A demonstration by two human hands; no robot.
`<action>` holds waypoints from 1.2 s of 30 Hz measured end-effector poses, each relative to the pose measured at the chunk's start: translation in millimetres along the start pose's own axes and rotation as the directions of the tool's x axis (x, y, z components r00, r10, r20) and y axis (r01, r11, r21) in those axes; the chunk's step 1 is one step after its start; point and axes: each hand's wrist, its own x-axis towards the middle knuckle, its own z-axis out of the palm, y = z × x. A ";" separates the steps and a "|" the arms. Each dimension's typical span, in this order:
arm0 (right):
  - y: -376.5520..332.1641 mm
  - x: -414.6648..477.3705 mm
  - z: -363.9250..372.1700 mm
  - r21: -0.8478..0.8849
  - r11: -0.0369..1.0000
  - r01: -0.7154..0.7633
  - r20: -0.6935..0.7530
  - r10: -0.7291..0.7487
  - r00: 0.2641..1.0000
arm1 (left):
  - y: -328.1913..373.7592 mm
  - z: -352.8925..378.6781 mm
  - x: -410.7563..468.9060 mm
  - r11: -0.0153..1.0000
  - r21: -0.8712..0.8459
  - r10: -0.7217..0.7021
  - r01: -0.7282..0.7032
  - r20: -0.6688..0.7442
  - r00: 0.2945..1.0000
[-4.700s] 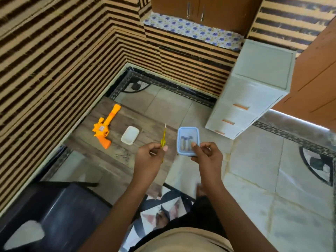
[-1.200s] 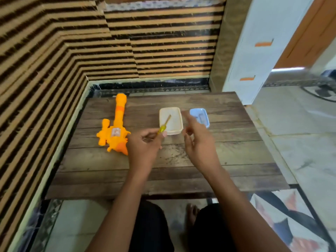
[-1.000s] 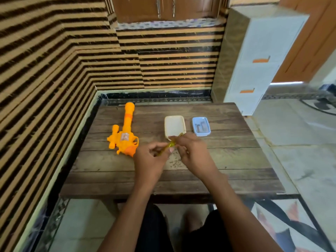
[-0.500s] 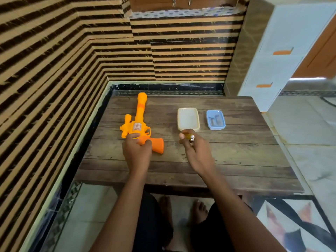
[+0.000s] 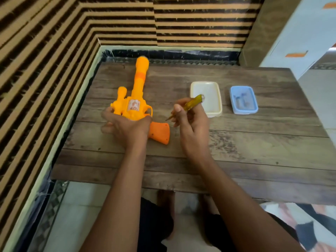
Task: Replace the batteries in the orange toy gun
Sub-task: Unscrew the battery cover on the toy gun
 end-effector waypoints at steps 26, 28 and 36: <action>-9.2 0.5 12.4 0.252 0.967 -0.047 -0.005 0.050 0.999 | 7.0 7.4 6.5 0.562 -0.669 -0.121 0.486 0.515 0.849; -6.3 1.8 10.8 0.217 0.976 -0.027 -0.016 0.031 0.999 | 9.3 7.5 1.5 0.556 -0.654 -0.104 0.513 0.558 0.823; 4.2 7.0 7.1 0.179 0.983 -0.029 -0.014 0.032 0.999 | 9.1 10.9 -1.1 0.538 -0.617 -0.078 0.575 0.642 0.763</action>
